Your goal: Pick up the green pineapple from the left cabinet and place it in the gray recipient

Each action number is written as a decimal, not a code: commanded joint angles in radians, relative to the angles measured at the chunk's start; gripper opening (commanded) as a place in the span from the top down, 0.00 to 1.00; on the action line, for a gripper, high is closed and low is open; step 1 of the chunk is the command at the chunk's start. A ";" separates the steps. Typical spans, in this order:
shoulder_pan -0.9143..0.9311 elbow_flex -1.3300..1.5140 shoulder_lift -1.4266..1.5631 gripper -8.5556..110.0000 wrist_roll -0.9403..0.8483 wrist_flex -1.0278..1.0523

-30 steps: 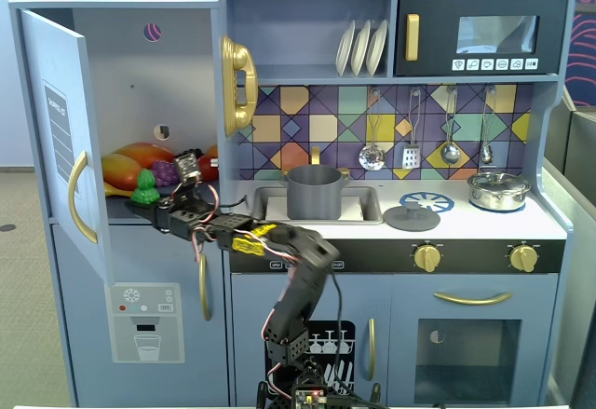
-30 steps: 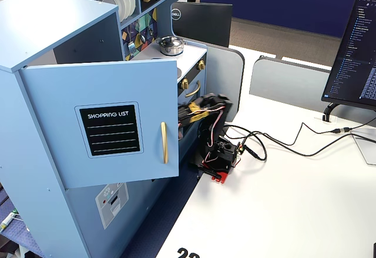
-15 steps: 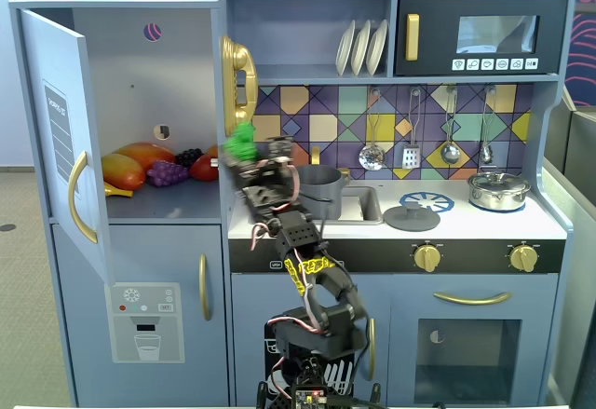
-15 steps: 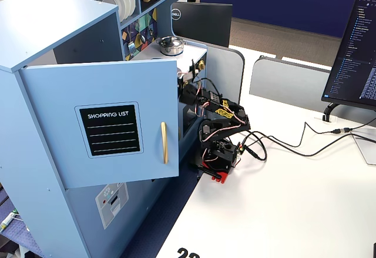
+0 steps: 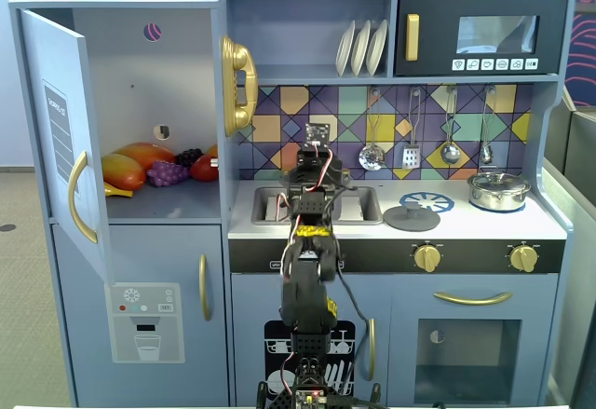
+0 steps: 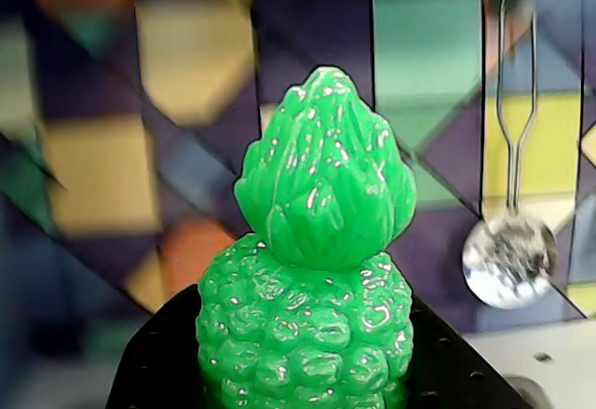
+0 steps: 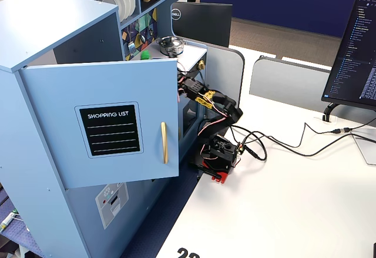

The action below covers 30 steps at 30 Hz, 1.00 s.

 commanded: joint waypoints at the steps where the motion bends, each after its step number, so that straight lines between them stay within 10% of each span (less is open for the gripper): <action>1: -0.011 -0.172 -0.100 0.93 -0.101 0.043; 10: -0.032 -0.276 -0.232 0.93 -0.160 0.080; 17: -0.011 -0.311 -0.181 0.66 -0.040 0.130; 30: 0.051 -0.106 0.477 0.92 -0.084 1.289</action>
